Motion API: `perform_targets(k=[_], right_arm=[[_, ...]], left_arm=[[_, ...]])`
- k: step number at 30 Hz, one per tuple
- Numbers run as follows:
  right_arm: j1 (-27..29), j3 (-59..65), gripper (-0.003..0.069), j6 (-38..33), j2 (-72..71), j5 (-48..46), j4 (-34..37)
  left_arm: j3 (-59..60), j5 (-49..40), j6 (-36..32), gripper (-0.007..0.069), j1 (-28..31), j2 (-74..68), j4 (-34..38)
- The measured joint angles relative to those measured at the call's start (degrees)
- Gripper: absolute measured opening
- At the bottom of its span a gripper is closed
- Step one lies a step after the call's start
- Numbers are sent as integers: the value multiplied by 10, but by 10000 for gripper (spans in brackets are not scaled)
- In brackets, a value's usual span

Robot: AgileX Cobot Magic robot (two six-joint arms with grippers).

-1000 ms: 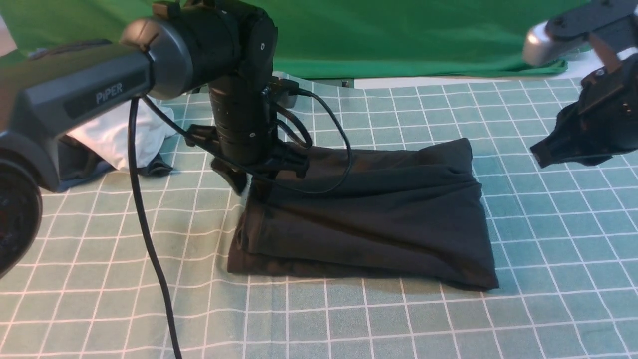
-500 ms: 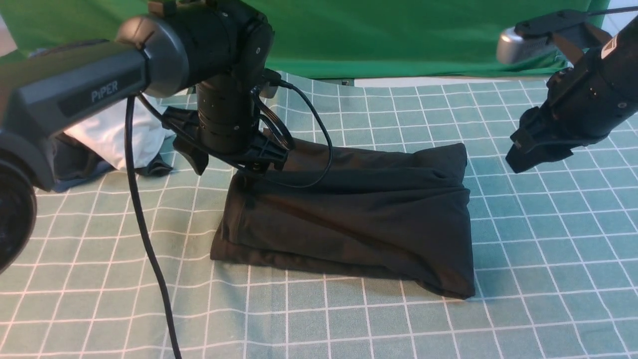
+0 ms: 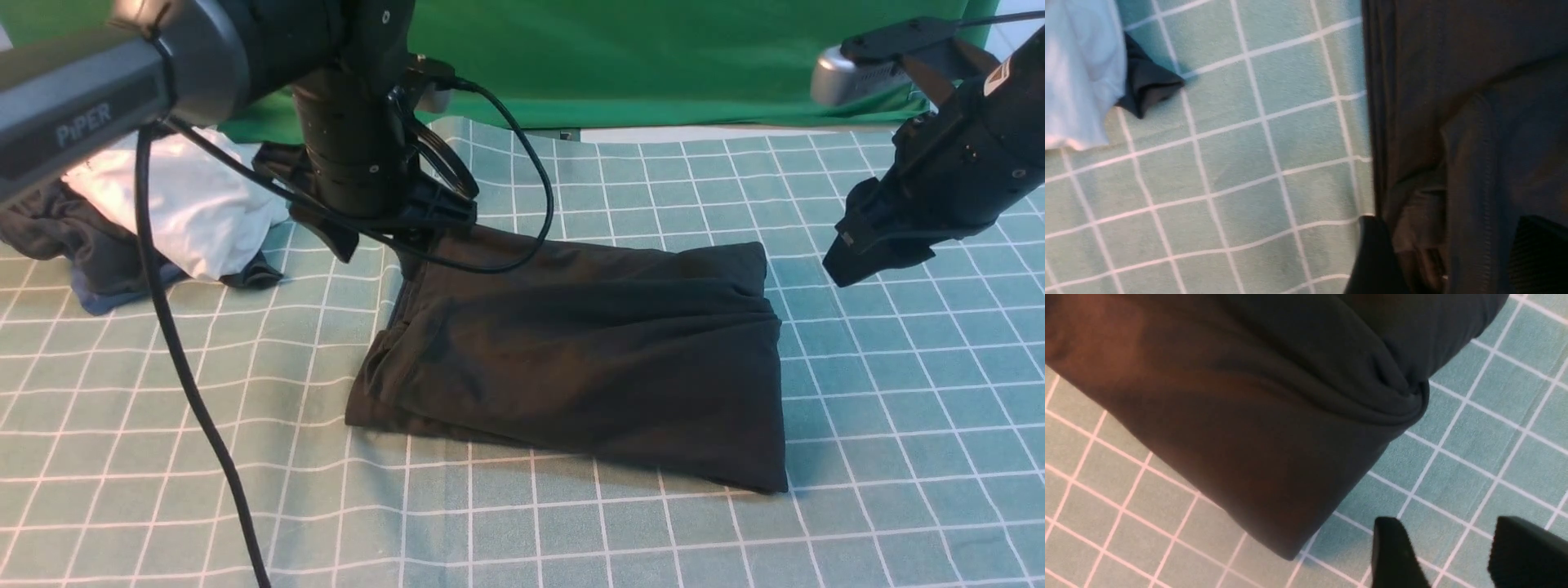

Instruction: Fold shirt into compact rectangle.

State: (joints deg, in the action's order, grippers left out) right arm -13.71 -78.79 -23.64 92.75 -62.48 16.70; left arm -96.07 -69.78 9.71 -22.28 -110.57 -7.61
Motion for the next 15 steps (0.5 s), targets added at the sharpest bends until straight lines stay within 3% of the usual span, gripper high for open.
perform_targets(k=[5,9,10,11,15], right_arm=[[0,0,318,-9,1,7,0],[0,-4,323,-37,13,21,10],[0,-8,334,-56,27,24,29],[0,-14,346,-70,41,22,44],[-7,-31,407,-107,89,22,77]], left_arm=[[0,-1,2,349,0,0,62],[4,-1,-45,200,-9,0,140],[17,3,-58,106,-18,0,156],[29,11,-62,72,-24,0,159],[73,53,-68,13,-33,-13,179]])
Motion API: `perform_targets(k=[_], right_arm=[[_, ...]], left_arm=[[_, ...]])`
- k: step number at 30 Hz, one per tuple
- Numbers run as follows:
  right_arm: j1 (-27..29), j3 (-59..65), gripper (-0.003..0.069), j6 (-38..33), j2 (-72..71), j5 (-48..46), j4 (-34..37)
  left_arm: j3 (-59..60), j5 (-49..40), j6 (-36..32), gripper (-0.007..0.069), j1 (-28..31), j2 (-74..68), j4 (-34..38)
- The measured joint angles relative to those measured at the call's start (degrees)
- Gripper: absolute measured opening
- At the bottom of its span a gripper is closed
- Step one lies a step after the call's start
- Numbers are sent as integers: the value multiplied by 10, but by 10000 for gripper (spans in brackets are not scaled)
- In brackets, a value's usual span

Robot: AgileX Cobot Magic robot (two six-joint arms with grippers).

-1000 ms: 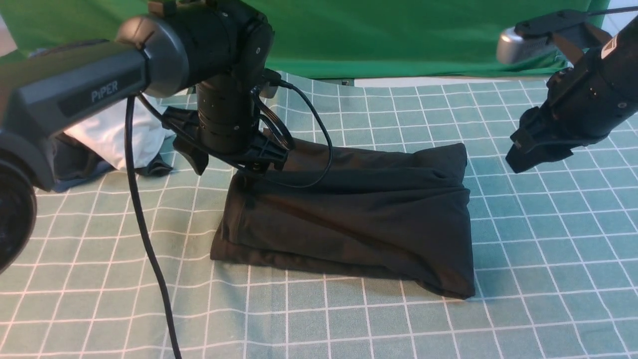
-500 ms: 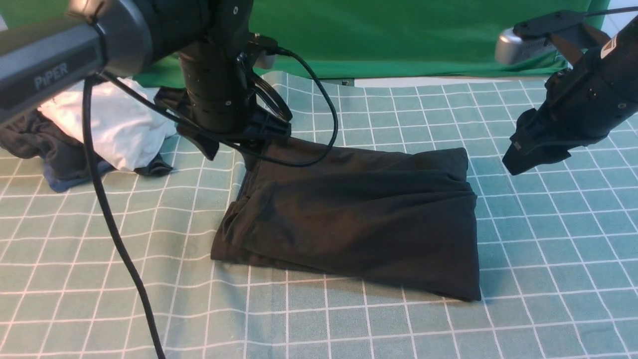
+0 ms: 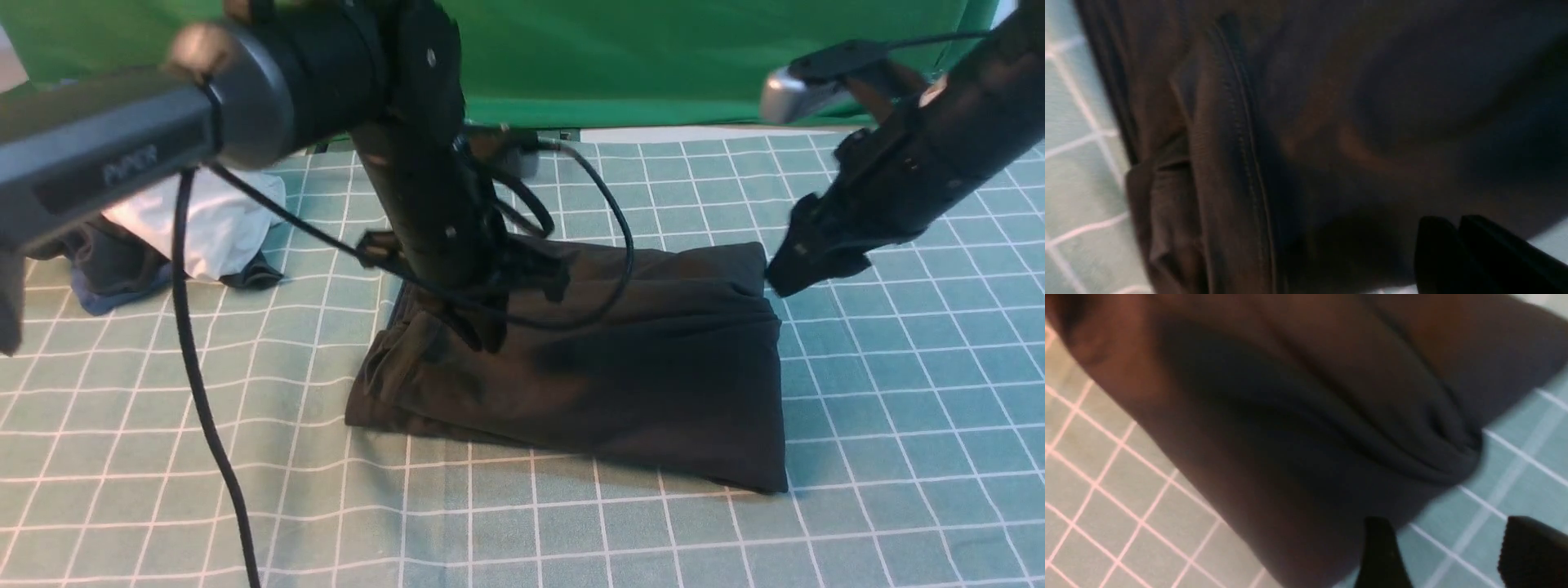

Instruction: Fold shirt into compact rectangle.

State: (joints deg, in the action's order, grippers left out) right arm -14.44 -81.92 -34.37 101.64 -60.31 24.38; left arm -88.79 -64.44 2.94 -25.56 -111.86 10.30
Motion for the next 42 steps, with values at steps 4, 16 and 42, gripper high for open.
perform_targets(k=[4,16,42], right_arm=[[-12,-18,440,-11,32,5,-2],[-33,-32,398,-31,109,51,-61],[-12,-32,247,-37,113,114,-34]], left_arm=[[20,27,1,10,0,-27,0],[22,50,18,10,0,-68,-4],[9,48,20,10,0,-67,-25]])
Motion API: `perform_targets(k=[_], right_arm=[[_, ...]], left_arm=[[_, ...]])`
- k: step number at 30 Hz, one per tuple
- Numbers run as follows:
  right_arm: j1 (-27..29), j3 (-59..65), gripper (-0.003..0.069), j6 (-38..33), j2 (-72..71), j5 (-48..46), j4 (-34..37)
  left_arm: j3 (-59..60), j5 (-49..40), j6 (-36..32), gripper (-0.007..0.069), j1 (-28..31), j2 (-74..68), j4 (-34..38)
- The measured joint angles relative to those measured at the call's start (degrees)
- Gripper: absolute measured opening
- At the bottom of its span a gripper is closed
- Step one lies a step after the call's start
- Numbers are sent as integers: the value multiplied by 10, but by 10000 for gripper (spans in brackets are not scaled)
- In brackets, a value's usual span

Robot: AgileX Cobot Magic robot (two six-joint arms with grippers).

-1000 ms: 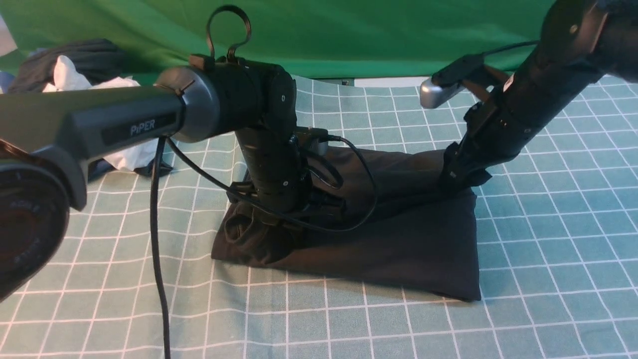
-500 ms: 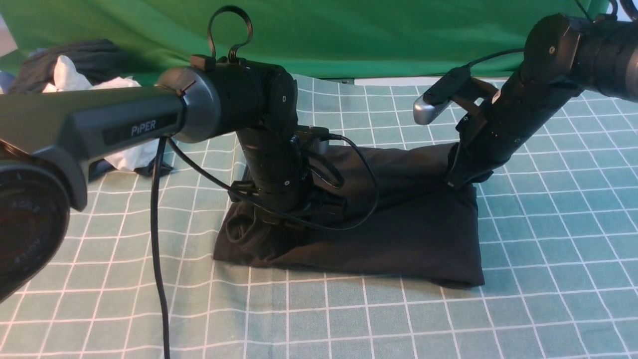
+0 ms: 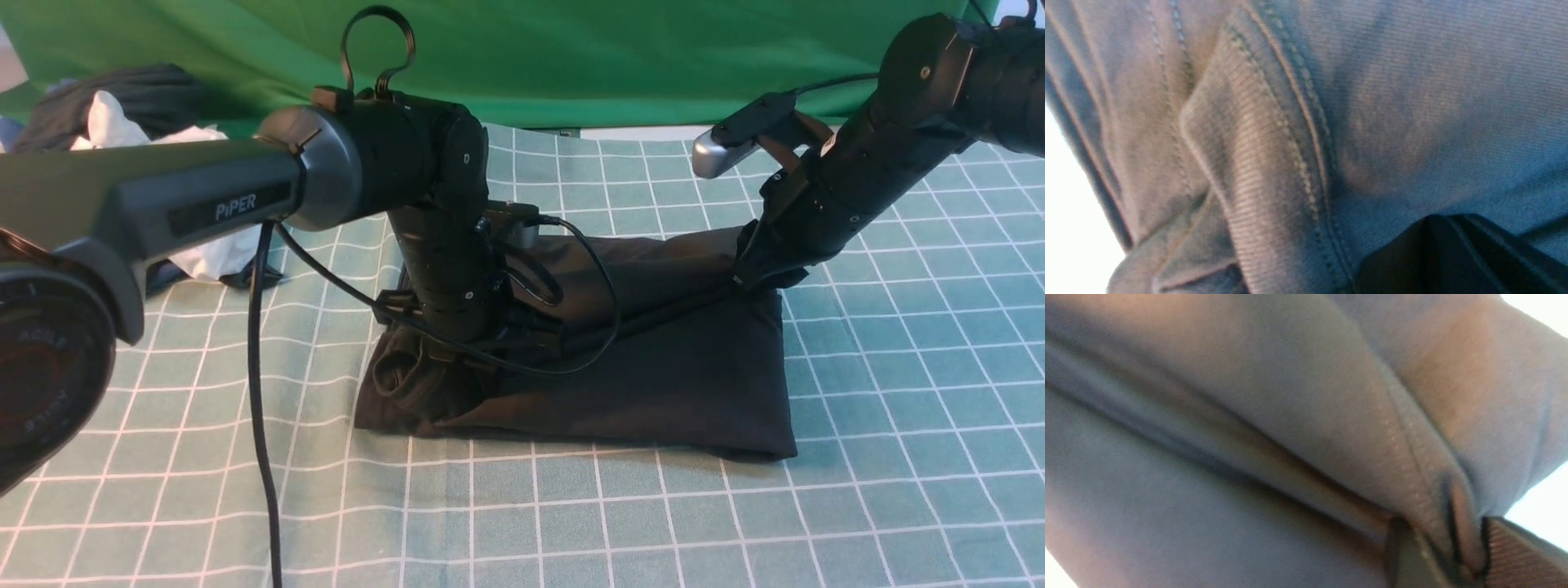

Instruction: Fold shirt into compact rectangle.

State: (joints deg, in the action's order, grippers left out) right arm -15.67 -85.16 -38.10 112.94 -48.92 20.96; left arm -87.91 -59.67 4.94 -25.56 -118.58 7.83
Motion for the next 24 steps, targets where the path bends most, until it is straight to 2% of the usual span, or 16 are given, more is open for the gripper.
perform_targets(k=[3,7,12,17,19,24], right_arm=[[1,0,279,1,-1,9,0],[1,0,286,5,-1,18,2],[1,0,286,6,-1,40,15],[1,0,282,6,11,41,18],[1,0,246,6,16,41,20],[1,0,55,6,16,41,24]], left_arm=[[-12,-1,1,10,0,9,-4],[-22,6,-1,12,0,27,8],[-22,48,-53,12,-18,25,77],[-22,102,-71,12,-44,-1,121],[-22,113,-89,12,-54,-14,142],[-22,135,-112,12,-72,-40,183]])
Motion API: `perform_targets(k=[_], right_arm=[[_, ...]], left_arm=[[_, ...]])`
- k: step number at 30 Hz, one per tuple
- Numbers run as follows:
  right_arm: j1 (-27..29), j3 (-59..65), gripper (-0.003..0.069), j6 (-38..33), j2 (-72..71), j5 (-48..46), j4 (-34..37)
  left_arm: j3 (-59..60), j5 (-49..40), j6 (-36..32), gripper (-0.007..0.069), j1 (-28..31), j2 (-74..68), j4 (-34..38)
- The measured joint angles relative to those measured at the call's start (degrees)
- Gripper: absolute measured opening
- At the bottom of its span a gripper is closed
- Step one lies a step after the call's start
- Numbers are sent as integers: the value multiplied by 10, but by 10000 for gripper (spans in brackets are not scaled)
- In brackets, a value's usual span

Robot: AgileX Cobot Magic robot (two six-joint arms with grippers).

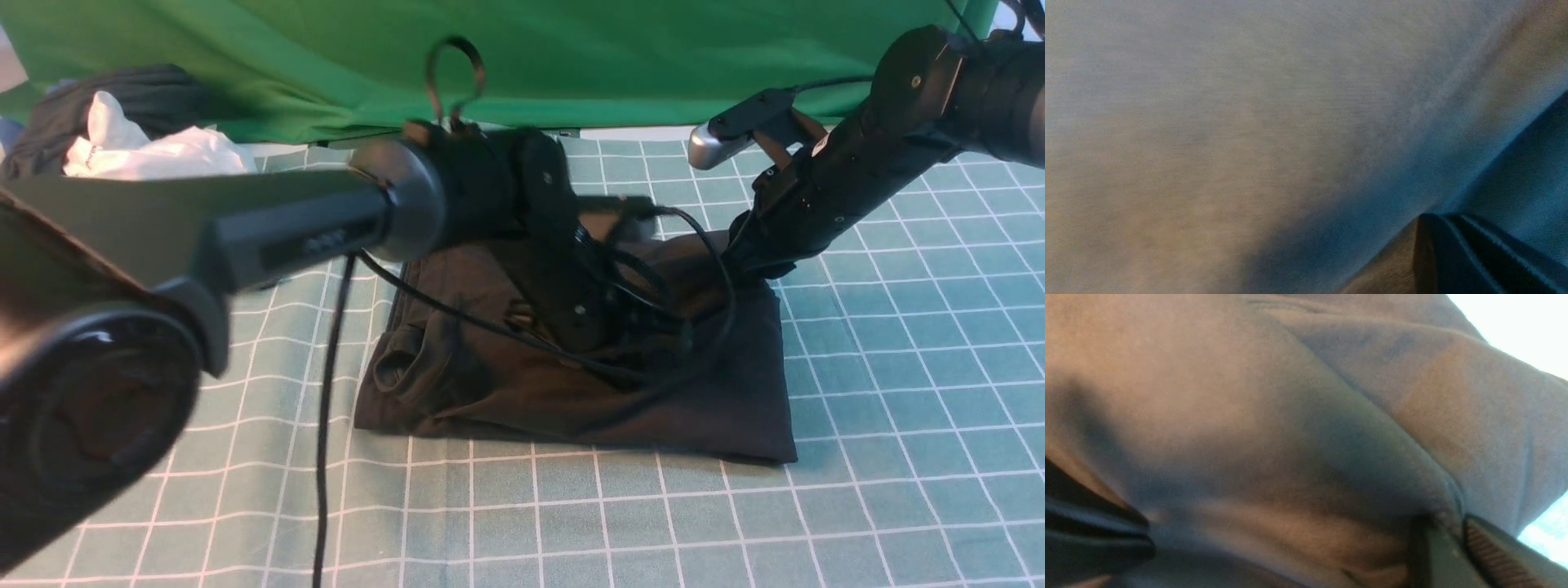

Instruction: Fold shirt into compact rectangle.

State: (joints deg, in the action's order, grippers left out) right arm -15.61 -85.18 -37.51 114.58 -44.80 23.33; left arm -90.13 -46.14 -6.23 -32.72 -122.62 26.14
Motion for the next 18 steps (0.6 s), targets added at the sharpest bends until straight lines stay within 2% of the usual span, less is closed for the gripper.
perform_targets(k=[9,18], right_arm=[[0,0,36,0,0,32,3],[0,0,36,0,0,116,3]], left_arm=[[0,2,-1,12,-2,-3,-6],[-5,-5,-1,12,-2,-3,-17]])
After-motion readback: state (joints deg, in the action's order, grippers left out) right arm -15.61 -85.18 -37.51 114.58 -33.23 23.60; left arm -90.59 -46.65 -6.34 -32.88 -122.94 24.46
